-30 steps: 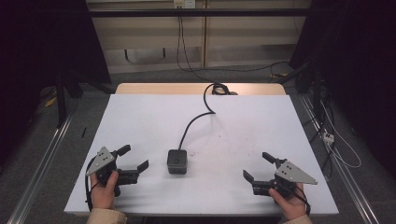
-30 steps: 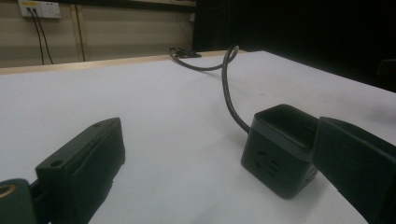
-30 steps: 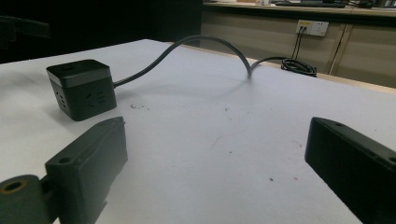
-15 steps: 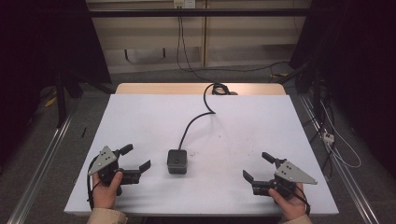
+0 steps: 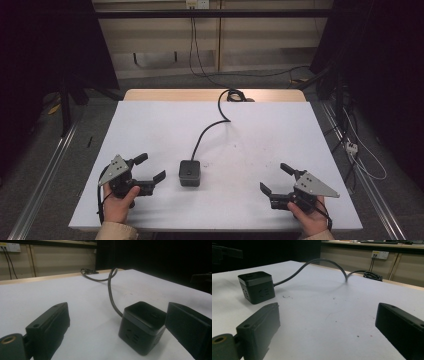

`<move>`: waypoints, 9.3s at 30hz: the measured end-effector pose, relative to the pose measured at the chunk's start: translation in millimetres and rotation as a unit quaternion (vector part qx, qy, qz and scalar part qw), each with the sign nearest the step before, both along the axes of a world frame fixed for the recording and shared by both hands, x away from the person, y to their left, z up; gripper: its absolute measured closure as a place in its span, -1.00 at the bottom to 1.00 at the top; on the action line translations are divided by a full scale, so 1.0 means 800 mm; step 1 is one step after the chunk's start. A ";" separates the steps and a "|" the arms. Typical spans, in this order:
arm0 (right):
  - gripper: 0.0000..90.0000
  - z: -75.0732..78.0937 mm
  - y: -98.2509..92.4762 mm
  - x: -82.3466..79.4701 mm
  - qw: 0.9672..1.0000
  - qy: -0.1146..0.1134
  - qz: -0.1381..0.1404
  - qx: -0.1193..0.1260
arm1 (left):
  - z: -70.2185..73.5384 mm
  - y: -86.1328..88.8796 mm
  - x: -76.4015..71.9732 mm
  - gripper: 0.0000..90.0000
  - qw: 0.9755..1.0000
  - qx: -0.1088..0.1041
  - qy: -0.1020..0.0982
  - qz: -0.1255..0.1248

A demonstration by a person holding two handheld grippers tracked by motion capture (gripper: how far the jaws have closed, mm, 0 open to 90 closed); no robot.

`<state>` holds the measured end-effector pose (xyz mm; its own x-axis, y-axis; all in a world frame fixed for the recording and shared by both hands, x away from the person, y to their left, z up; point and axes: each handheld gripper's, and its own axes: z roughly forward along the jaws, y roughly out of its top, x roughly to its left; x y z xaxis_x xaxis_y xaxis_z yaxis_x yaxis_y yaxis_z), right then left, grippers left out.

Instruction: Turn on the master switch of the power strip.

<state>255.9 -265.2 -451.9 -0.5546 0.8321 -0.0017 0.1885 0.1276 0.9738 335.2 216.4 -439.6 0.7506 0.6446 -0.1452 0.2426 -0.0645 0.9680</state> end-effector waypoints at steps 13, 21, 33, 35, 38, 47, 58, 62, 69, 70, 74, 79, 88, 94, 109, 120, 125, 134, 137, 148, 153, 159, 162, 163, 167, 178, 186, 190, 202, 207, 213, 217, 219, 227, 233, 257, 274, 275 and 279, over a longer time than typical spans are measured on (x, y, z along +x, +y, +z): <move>-0.89 0.000 0.001 0.000 1.000 0.002 0.002 -0.002 | -0.001 -0.017 0.005 -0.87 1.000 0.002 0.004 -0.014; -0.89 0.000 0.001 0.000 1.000 0.001 0.001 -0.002 | -0.002 -0.024 0.006 -0.84 1.000 0.001 0.008 -0.021; -0.89 -0.001 0.002 0.000 1.000 0.002 0.004 -0.002 | -0.002 -0.028 0.010 -0.73 1.000 0.010 0.009 -0.025; -0.89 -0.001 0.002 0.000 1.000 0.001 0.004 -0.002 | -0.002 -0.029 0.010 -0.73 1.000 0.011 0.008 -0.025; -0.89 -0.001 0.002 0.000 1.000 0.001 0.004 -0.002 | -0.002 -0.029 0.010 -0.69 1.000 0.013 0.008 -0.025; -0.89 0.000 0.002 0.000 1.000 0.001 0.004 -0.002 | 0.002 -0.037 0.010 -0.63 0.999 0.019 0.004 -0.037; -0.89 0.000 0.002 0.000 1.000 0.001 0.004 -0.001 | 0.003 -0.042 0.011 -0.42 0.999 0.014 0.012 -0.045; -0.89 0.000 0.002 0.000 1.000 0.001 0.003 -0.001 | 0.004 -0.043 0.011 -0.36 0.999 0.016 0.013 -0.045; -0.89 0.000 0.002 0.000 1.000 0.001 0.005 -0.001 | 0.004 -0.048 0.012 -0.24 0.998 0.026 0.015 -0.051; -0.89 0.000 0.002 0.000 1.000 0.001 0.005 -0.001 | 0.004 -0.048 0.013 -0.24 0.998 0.027 0.014 -0.050; -0.89 0.000 0.002 0.000 1.000 0.001 0.004 -0.001 | 0.005 -0.049 0.013 -0.18 0.998 0.034 0.013 -0.047; -0.89 0.000 0.002 0.000 1.000 0.001 0.003 0.000 | 0.005 -0.052 0.014 -0.11 0.998 0.035 0.015 -0.048; -0.89 0.000 0.002 0.000 1.000 0.001 0.005 -0.001 | 0.006 -0.055 0.015 0.04 0.998 0.036 0.021 -0.056; -0.89 0.000 0.002 0.000 1.000 0.001 0.003 0.000 | 0.007 -0.056 0.016 0.13 0.997 0.037 0.024 -0.056; -0.89 0.000 0.002 0.000 1.000 0.001 0.002 0.000 | 0.009 -0.064 0.017 0.43 0.996 0.043 0.022 -0.070; -0.89 0.000 0.002 0.000 1.000 0.001 0.002 0.000 | 0.009 -0.066 0.018 0.68 0.995 0.040 0.029 -0.083; -0.89 0.000 0.002 0.000 1.000 0.001 0.002 0.000 | 0.010 -0.067 0.018 0.76 0.995 0.036 0.033 -0.090; -0.89 0.000 0.002 0.000 1.000 0.000 0.001 0.000 | 0.009 -0.069 0.018 0.86 0.993 0.038 0.037 -0.102; -0.89 0.000 0.002 0.000 1.000 0.000 0.001 0.000 | 0.009 -0.070 0.017 0.88 0.993 0.038 0.040 -0.105; -0.89 0.000 0.002 0.000 1.000 -0.001 0.001 0.000 | 0.007 -0.073 0.018 1.00 0.991 0.043 0.055 -0.117; -0.89 0.000 0.002 0.000 1.000 -0.001 0.001 0.000 | 0.006 -0.075 0.018 1.00 0.990 0.043 0.057 -0.121; -0.89 0.000 0.002 0.000 1.000 -0.001 0.001 0.000 | 0.005 -0.077 0.018 1.00 0.989 0.045 0.060 -0.124; -0.89 0.000 0.002 0.000 1.000 -0.001 0.001 0.000 | 0.005 -0.078 0.019 1.00 0.989 0.047 0.061 -0.124; -0.89 0.000 0.002 0.000 1.000 -0.001 0.001 0.000 | 0.004 -0.078 0.019 1.00 0.989 0.048 0.061 -0.125; -0.89 0.000 0.002 0.000 1.000 -0.001 0.001 0.000 | 0.004 -0.080 0.019 1.00 0.989 0.049 0.063 -0.125; -0.89 0.000 0.001 0.000 1.000 -0.001 0.001 0.000 | 0.003 -0.081 0.019 1.00 0.988 0.056 0.064 -0.125; -0.89 0.000 0.001 0.000 1.000 -0.001 0.001 0.000 | 0.003 -0.082 0.019 1.00 0.988 0.058 0.062 -0.126; -0.89 0.000 0.001 0.000 1.000 -0.001 0.001 0.000 | 0.003 -0.082 0.019 1.00 0.988 0.059 0.062 -0.125; -0.89 0.001 0.001 0.000 1.000 -0.001 0.001 0.000 | 0.003 -0.083 0.018 1.00 0.988 0.065 0.059 -0.126; -0.89 0.001 0.001 0.000 1.000 -0.001 0.001 -0.001 | 0.002 -0.083 0.019 1.00 0.988 0.063 0.061 -0.126; -0.89 0.000 0.002 0.000 1.000 0.000 0.001 0.000 | 0.002 -0.085 0.018 1.00 0.988 0.064 0.060 -0.126; -0.89 0.000 0.002 0.000 1.000 -0.001 0.001 0.000 | 0.001 -0.086 0.018 1.00 0.988 0.063 0.062 -0.129; -0.89 0.001 0.001 0.000 1.000 -0.001 0.001 0.000 | 0.002 -0.086 0.017 1.00 0.988 0.066 0.059 -0.128; -0.89 0.001 0.001 -0.001 1.000 -0.003 0.001 -0.001 | 0.001 -0.086 0.017 1.00 0.988 0.063 0.063 -0.126; -0.89 0.001 0.001 -0.001 1.000 -0.002 0.001 -0.001 | 0.000 -0.085 0.017 1.00 0.988 0.060 0.065 -0.127; -0.89 0.001 0.002 -0.001 1.000 -0.003 0.001 0.000 | -0.001 -0.086 0.017 1.00 0.988 0.061 0.068 -0.121; -0.89 0.001 0.002 -0.001 1.000 -0.003 0.000 0.000 | 0.001 -0.087 0.015 1.00 0.989 0.067 0.070 -0.115; -0.89 0.001 0.002 -0.001 1.000 -0.003 0.000 0.000 | 0.001 -0.088 0.015 1.00 0.989 0.068 0.069 -0.115; -0.89 0.001 0.001 -0.001 1.000 -0.003 -0.001 0.000 | 0.002 -0.089 0.014 1.00 0.989 0.073 0.067 -0.113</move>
